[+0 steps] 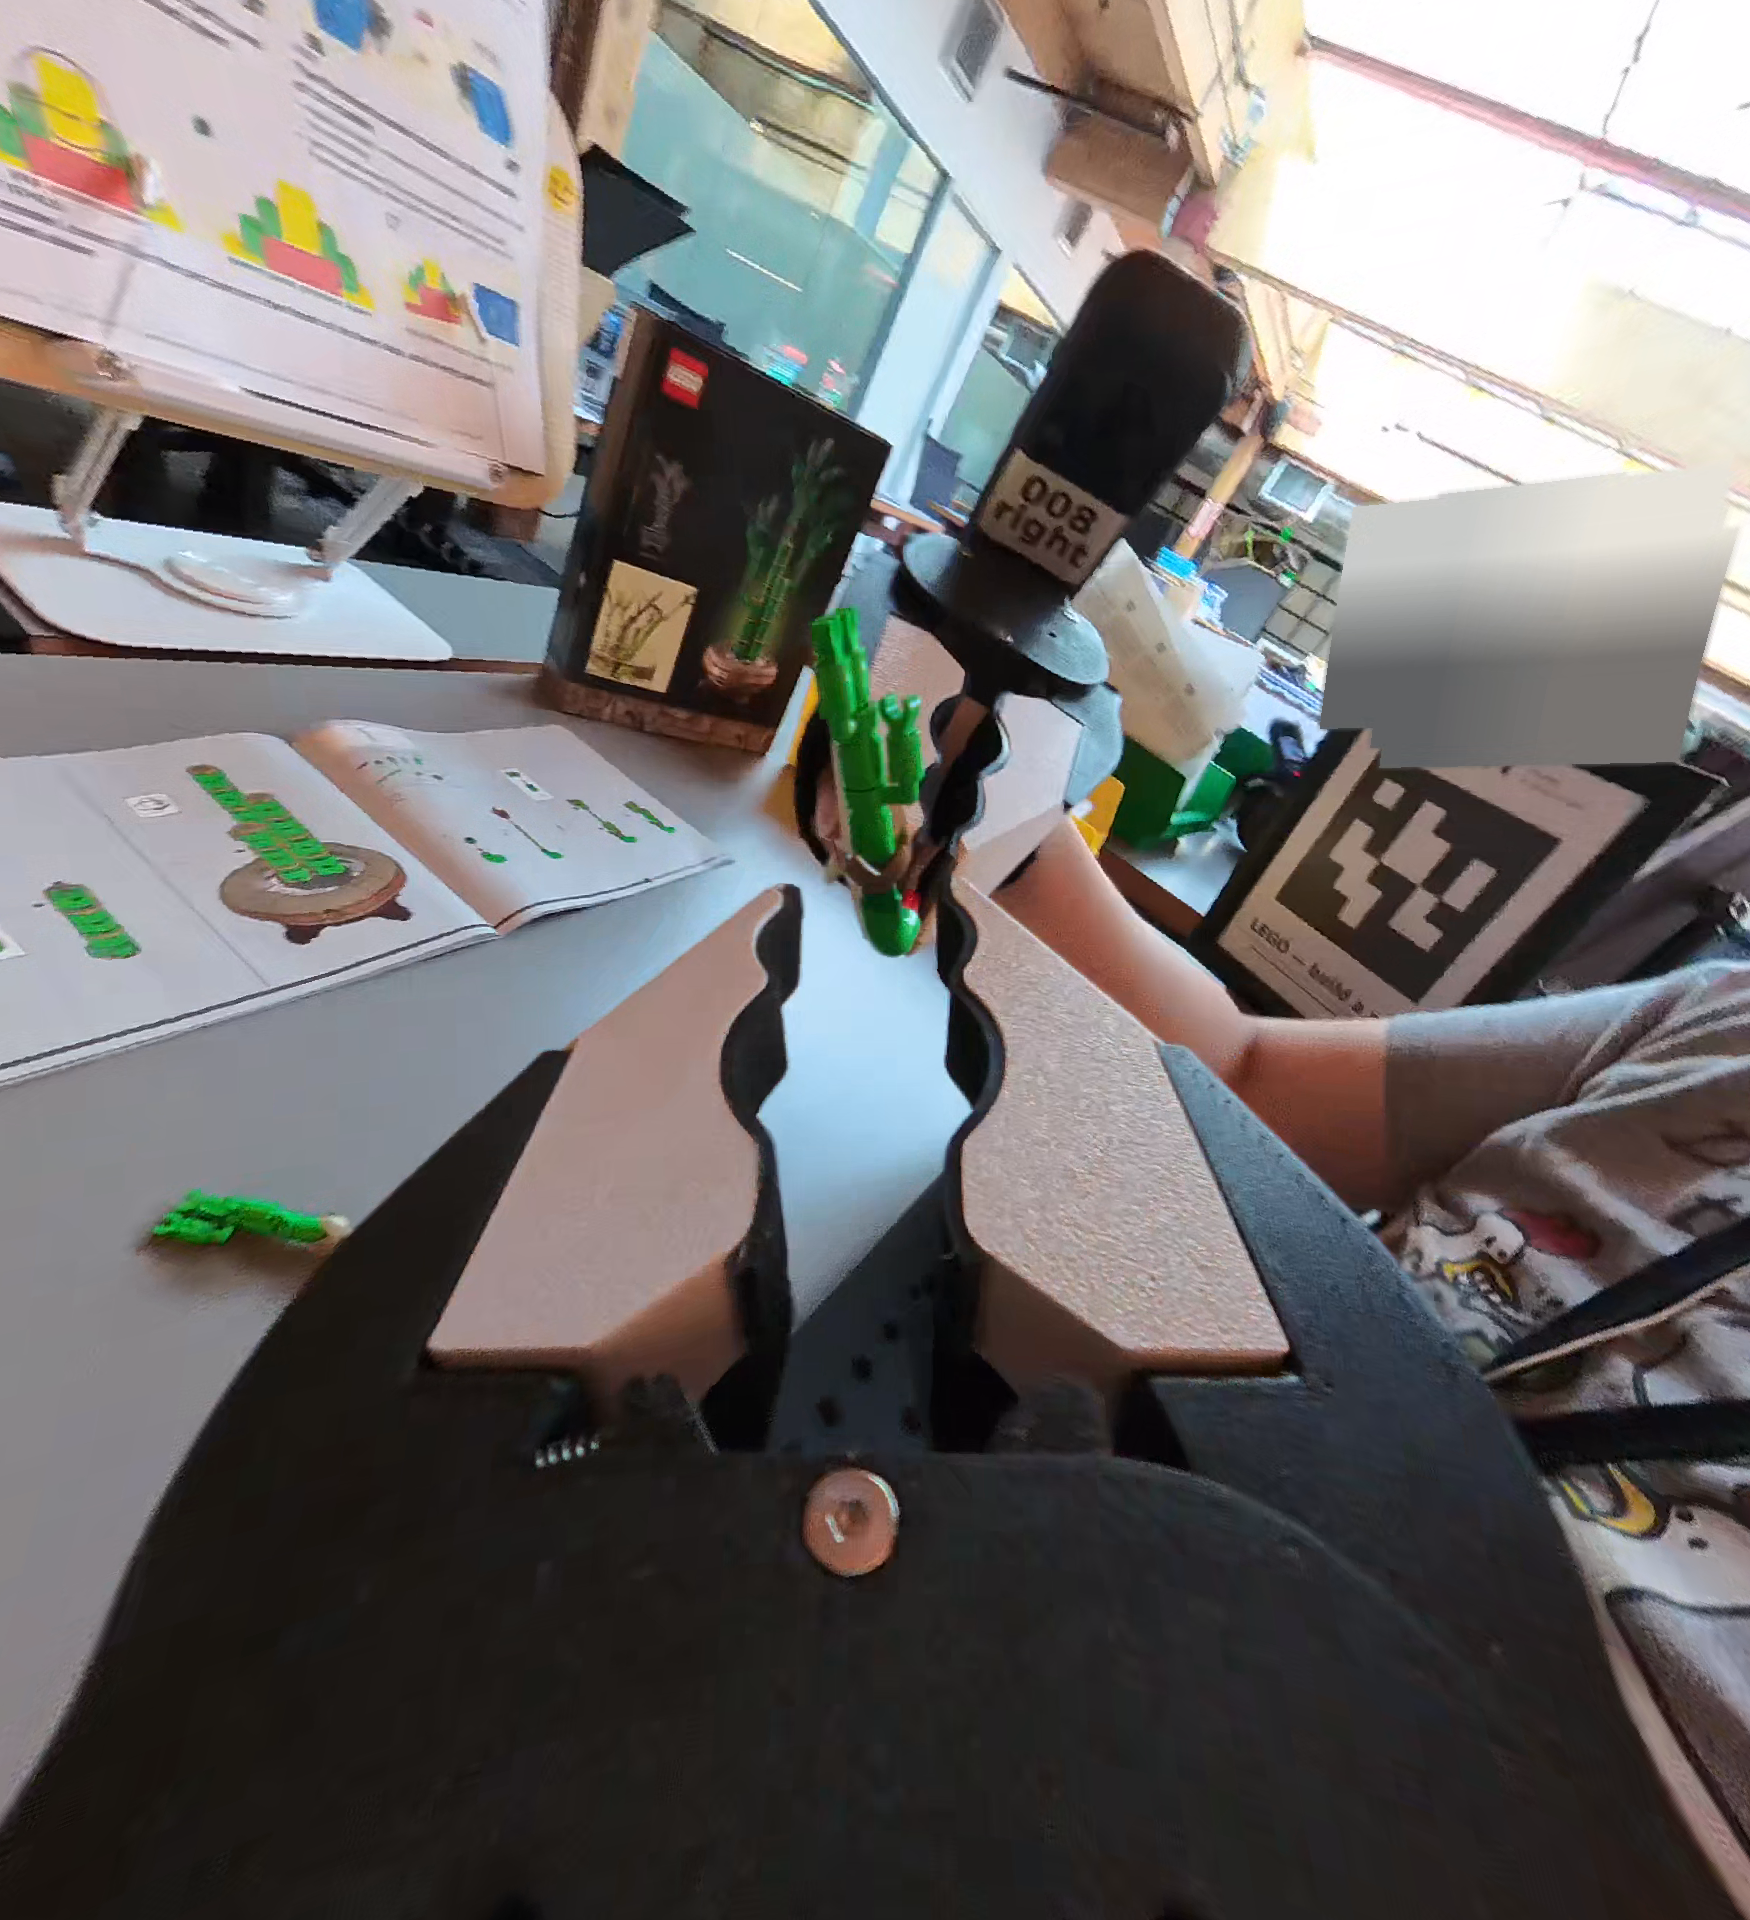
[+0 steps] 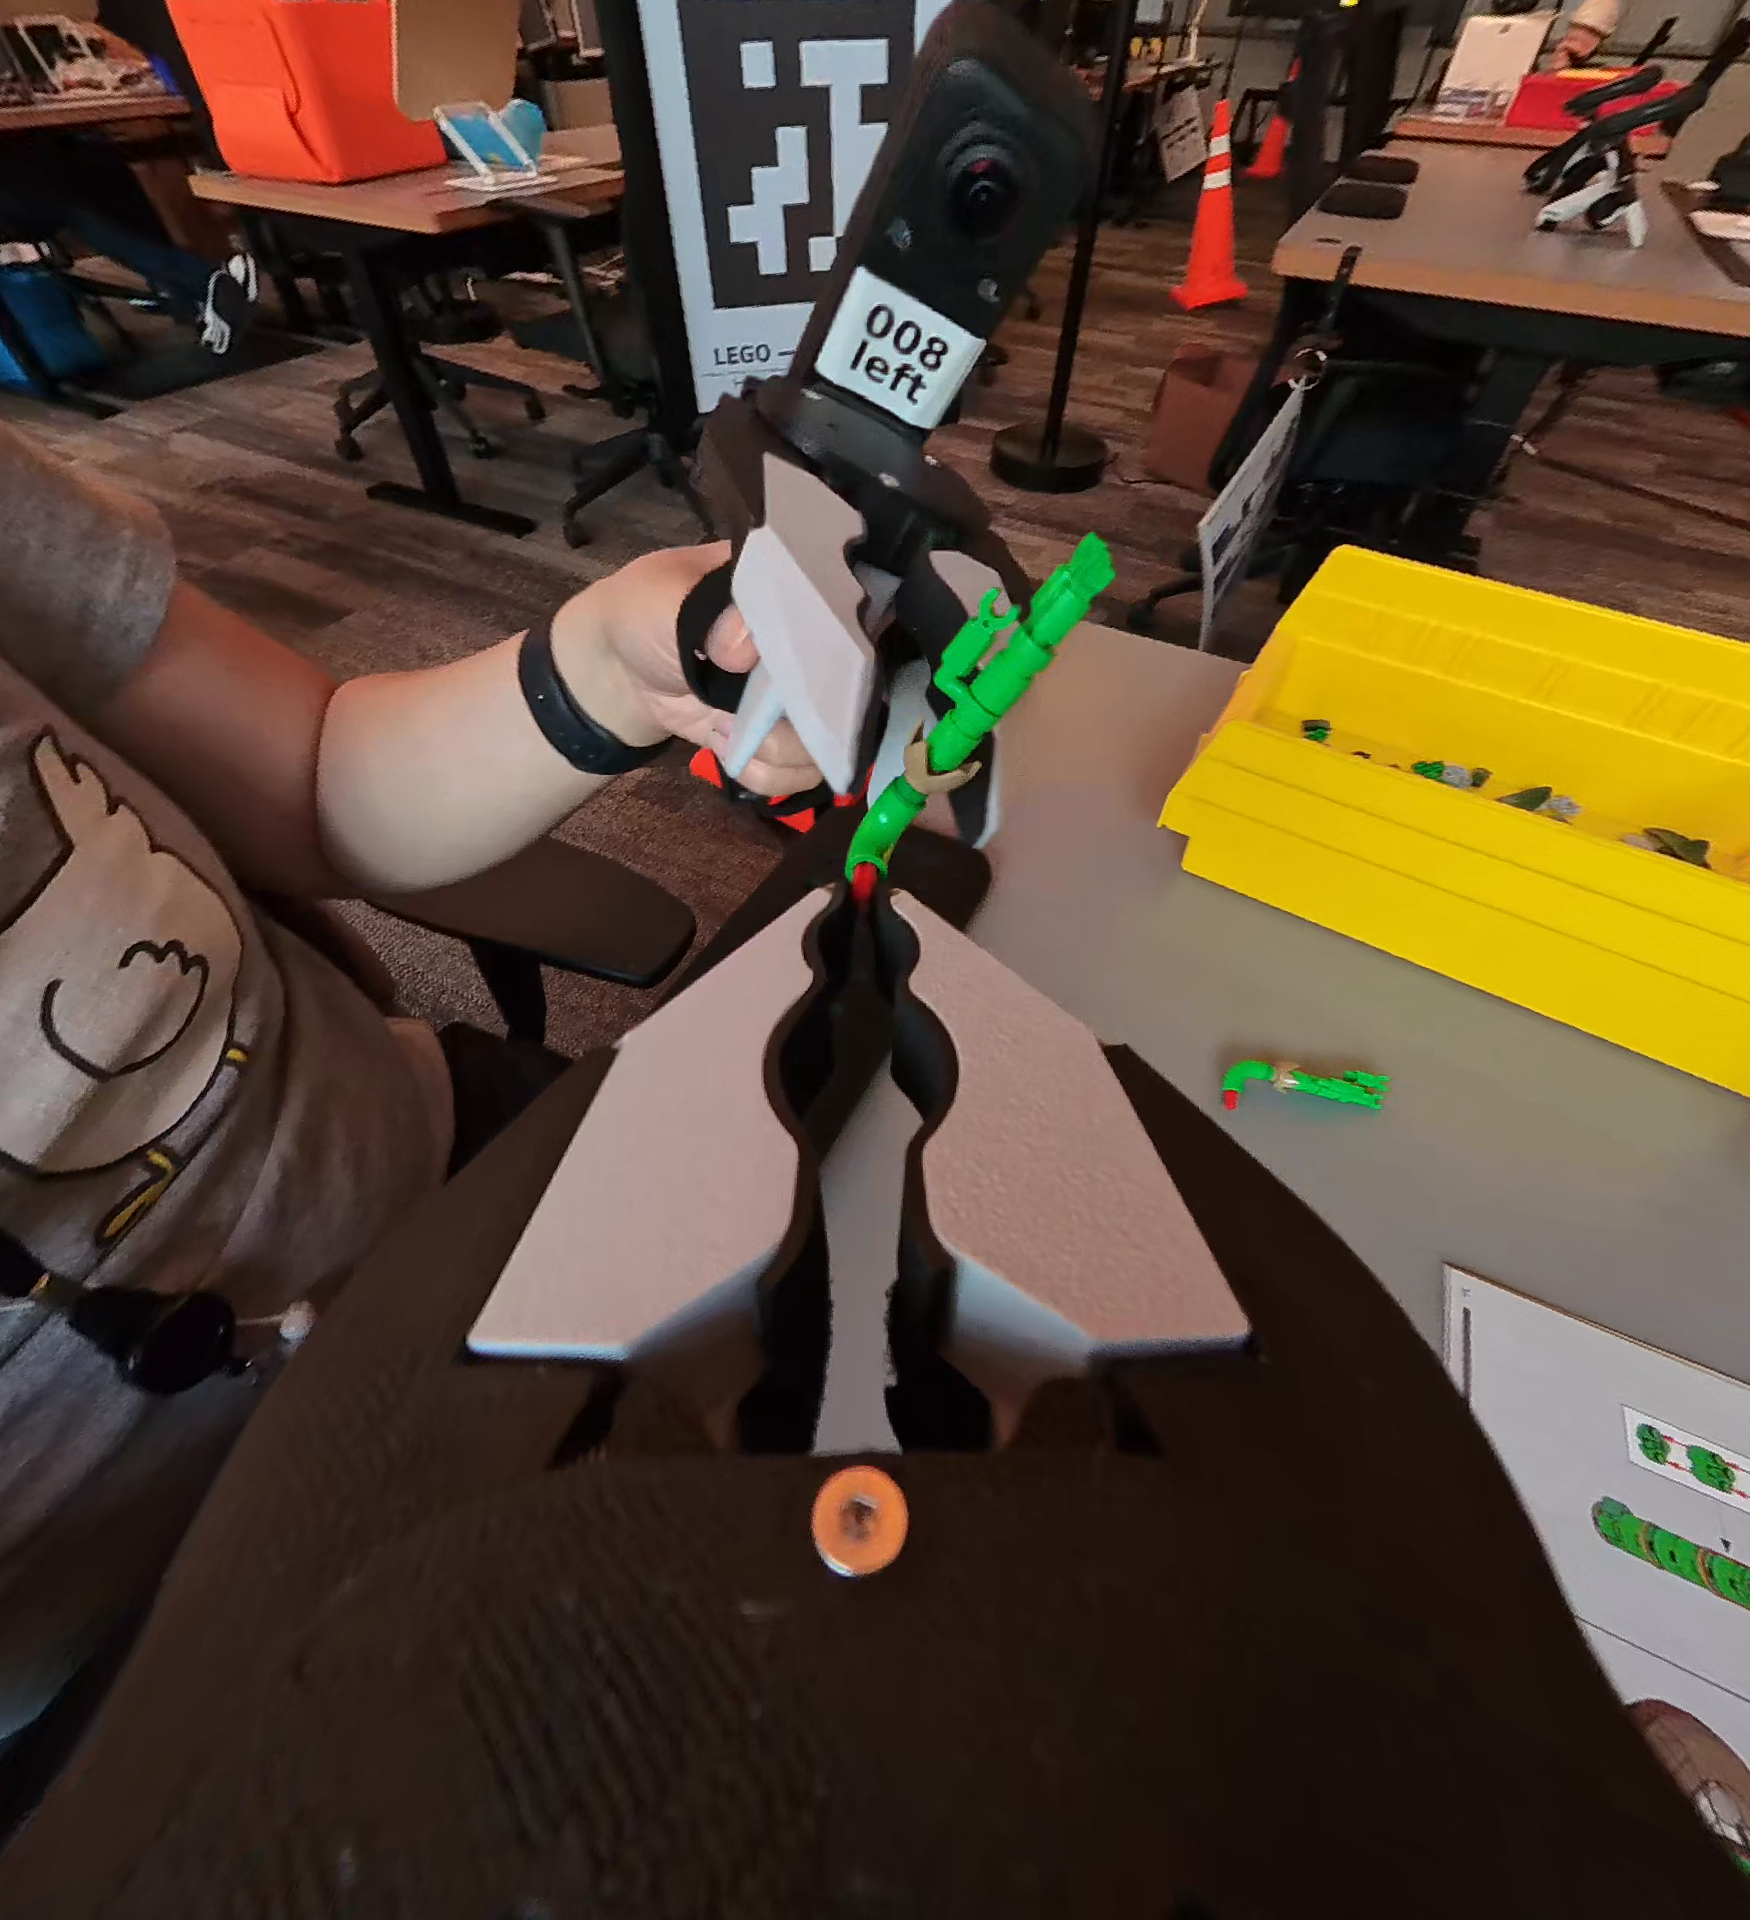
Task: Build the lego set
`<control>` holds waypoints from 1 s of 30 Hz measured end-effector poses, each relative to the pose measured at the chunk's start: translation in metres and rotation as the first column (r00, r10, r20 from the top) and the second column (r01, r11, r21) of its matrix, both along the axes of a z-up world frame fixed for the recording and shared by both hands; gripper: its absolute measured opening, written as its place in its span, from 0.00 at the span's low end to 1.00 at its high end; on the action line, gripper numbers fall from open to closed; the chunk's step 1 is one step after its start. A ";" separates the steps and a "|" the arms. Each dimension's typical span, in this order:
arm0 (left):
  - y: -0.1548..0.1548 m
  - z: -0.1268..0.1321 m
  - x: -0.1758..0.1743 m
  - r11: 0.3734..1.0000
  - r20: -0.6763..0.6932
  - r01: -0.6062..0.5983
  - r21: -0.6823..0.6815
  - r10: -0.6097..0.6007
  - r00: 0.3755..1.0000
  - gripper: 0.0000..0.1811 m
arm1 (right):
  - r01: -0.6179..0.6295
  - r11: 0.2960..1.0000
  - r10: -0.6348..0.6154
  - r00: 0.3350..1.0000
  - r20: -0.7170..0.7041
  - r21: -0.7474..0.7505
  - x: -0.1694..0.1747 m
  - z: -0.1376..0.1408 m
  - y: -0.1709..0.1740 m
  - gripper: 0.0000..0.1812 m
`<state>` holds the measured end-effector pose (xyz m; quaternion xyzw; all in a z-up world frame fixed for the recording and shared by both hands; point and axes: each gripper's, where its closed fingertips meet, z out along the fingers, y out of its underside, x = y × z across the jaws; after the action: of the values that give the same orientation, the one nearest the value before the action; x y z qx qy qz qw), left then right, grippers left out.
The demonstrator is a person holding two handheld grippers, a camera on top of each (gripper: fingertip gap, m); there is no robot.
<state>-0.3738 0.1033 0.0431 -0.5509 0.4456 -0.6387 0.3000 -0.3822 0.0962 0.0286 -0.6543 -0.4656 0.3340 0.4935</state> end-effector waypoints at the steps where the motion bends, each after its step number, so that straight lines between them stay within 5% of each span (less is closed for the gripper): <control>1: -0.004 -0.001 0.001 1.000 0.002 0.026 0.006 -0.026 1.000 0.09 | -0.013 1.000 0.013 1.000 0.003 -0.004 0.000 -0.001 -0.002 0.01; 12: -0.012 -0.001 0.003 0.994 0.029 0.108 -0.026 -0.107 0.994 0.04 | -0.032 0.999 0.032 0.999 0.024 0.011 0.003 0.001 -0.007 0.01; 16: 0.005 0.012 0.003 0.999 0.101 -0.014 -0.040 0.018 0.995 0.03 | 0.076 0.991 -0.072 0.996 -0.044 0.113 0.007 0.016 0.009 0.09; 18: 0.017 0.024 -0.001 0.990 0.180 -0.076 -0.115 0.096 0.979 0.03 | 0.199 0.948 -0.182 0.979 -0.088 0.249 0.012 0.031 0.022 0.29; 19: 0.020 0.027 -0.002 0.984 0.206 -0.086 -0.156 0.117 0.971 0.03 | 0.251 0.913 -0.235 0.968 -0.090 0.321 0.014 0.036 0.027 0.30; 24: 0.028 0.033 -0.005 0.958 0.263 -0.191 -0.215 0.245 0.933 0.03 | 0.419 0.639 -0.479 0.873 -0.093 0.645 0.012 0.052 0.035 0.26; 30: 0.030 0.038 -0.004 0.931 0.294 -0.299 -0.209 0.351 0.889 0.03 | 0.478 0.550 -0.588 0.804 -0.089 0.684 0.004 0.048 0.041 0.16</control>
<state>-0.3773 0.1331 0.0806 -0.5265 0.2388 -0.6948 0.4279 -0.3783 0.1371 0.0765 -0.5610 -0.3683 -0.0756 0.7375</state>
